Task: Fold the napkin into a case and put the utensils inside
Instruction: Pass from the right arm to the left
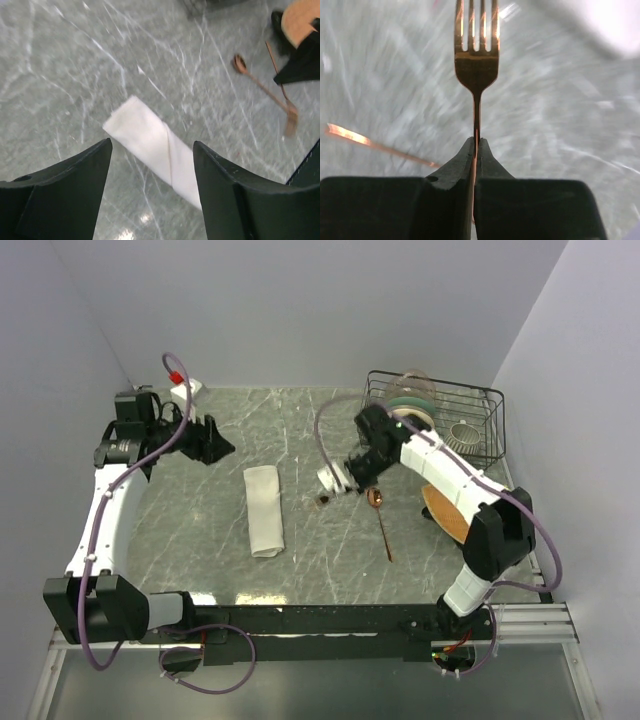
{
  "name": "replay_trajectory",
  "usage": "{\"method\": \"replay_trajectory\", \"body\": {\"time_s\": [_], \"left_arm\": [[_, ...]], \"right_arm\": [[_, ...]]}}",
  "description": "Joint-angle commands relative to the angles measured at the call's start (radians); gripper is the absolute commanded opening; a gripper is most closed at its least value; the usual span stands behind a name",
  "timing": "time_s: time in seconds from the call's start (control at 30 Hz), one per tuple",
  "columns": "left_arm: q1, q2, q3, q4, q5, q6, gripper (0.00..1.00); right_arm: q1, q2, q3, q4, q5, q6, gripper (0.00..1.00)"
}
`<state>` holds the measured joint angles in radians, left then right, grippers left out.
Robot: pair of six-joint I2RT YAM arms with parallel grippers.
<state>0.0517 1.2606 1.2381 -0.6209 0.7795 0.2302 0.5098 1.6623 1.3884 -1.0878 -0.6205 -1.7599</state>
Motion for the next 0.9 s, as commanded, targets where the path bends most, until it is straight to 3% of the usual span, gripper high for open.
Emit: {"method": "replay_trajectory", "body": {"time_s": [0.0, 0.1, 0.13, 0.2, 0.23, 0.27, 0.3, 0.33, 0.37, 0.43, 0.57, 0.87], "left_arm": [[0.048, -0.050, 0.084, 0.209, 0.009, -0.220, 0.74], [0.094, -0.089, 0.086, 0.349, 0.078, -0.352, 0.72], [0.099, -0.099, 0.081, 0.374, 0.096, -0.380, 0.71], [0.100, -0.099, 0.080, 0.430, 0.186, -0.466, 0.69], [0.100, -0.095, 0.075, 0.463, 0.226, -0.504, 0.68], [0.090, -0.095, 0.064, 0.510, 0.309, -0.608, 0.68], [0.085, -0.095, 0.041, 0.554, 0.319, -0.668, 0.67], [0.080, -0.102, 0.023, 0.672, 0.328, -0.727, 0.67], [0.067, -0.107, 0.008, 0.732, 0.330, -0.840, 0.67], [0.050, -0.118, -0.032, 0.867, 0.317, -0.932, 0.66], [-0.006, -0.106, -0.086, 1.009, 0.285, -1.123, 0.60], [-0.076, -0.029, -0.095, 1.184, 0.291, -1.296, 0.55]], "right_arm": [[0.012, -0.020, 0.275, -0.025, -0.298, 0.460, 0.00], [-0.016, 0.043, 0.490, 0.115, -0.447, 0.877, 0.00], [-0.020, 0.054, 0.509, 0.173, -0.481, 1.115, 0.00], [-0.031, 0.051, 0.470, 0.487, -0.560, 1.406, 0.00], [-0.031, 0.039, 0.416, 0.661, -0.571, 1.802, 0.00], [-0.034, -0.001, 0.340, 1.144, -0.574, 2.035, 0.00], [-0.036, -0.013, 0.186, 1.421, -0.544, 2.274, 0.00], [-0.036, -0.016, 0.146, 1.623, -0.516, 2.619, 0.00], [-0.034, 0.017, 0.144, 1.790, -0.498, 2.716, 0.00], [-0.017, 0.048, 0.181, 1.815, -0.467, 2.829, 0.00], [0.019, 0.048, 0.173, 1.836, -0.435, 2.863, 0.00], [0.075, 0.025, 0.120, 1.835, -0.413, 2.860, 0.00]]}}
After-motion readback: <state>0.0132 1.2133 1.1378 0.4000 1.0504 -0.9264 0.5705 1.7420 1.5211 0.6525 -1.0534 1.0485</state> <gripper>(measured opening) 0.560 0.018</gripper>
